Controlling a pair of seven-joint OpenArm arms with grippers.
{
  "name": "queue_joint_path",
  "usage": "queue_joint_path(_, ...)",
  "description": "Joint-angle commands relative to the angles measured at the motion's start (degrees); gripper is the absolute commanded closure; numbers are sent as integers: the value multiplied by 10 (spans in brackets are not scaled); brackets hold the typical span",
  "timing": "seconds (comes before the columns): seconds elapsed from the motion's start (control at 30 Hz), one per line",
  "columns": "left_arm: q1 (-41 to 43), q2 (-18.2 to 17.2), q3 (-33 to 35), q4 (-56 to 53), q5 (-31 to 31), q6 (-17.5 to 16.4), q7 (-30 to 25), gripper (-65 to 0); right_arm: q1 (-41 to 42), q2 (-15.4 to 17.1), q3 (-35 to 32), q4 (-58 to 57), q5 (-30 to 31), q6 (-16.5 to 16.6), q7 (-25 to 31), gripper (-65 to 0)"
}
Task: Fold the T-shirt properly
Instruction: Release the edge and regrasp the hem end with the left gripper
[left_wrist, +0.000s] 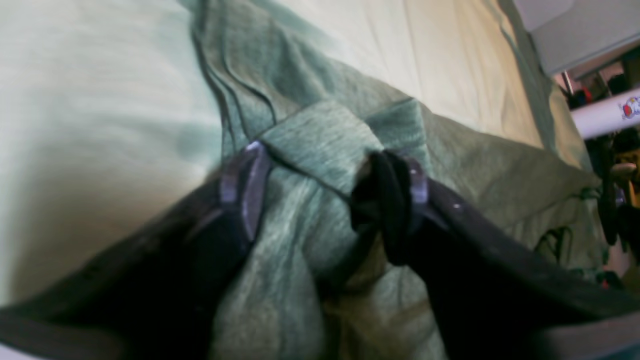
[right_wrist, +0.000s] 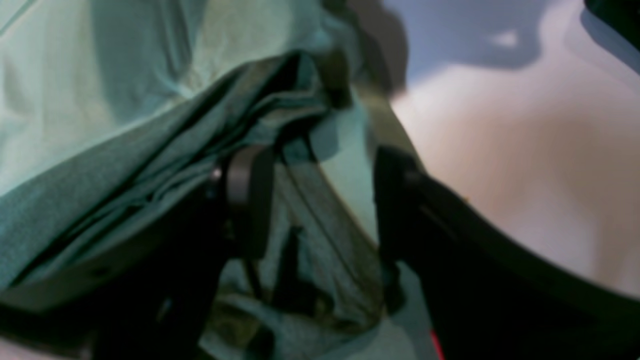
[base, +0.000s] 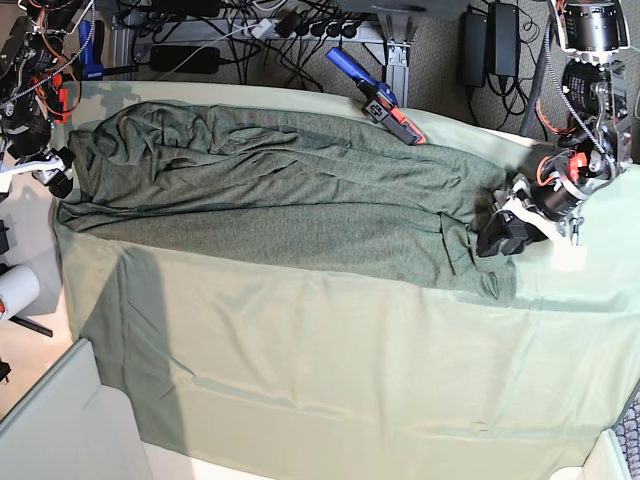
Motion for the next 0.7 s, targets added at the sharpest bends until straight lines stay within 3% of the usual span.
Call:
queue_joint_path(0.0, -1, 2, 4, 1, 5, 0, 23, -218, 6, 18, 5, 9, 9, 2, 11, -321)
queue_joint_path(0.13, -1, 1, 4, 1, 21, 0, 6, -10, 6, 18, 5, 9, 9, 2, 11, -321)
queue_joint_path(0.3, -4, 1, -3, 6, 29, -2, -30, 0, 6, 18, 5, 9, 9, 2, 11, -321)
queue_joint_path(0.47, -6, -1, -74, 46, 38, -2, -38, 0, 6, 18, 5, 9, 9, 2, 11, -321)
queue_joint_path(0.67, -11, -30, -117, 48, 47, -4, -44, 0, 6, 18, 5, 9, 20, 2, 11, -321)
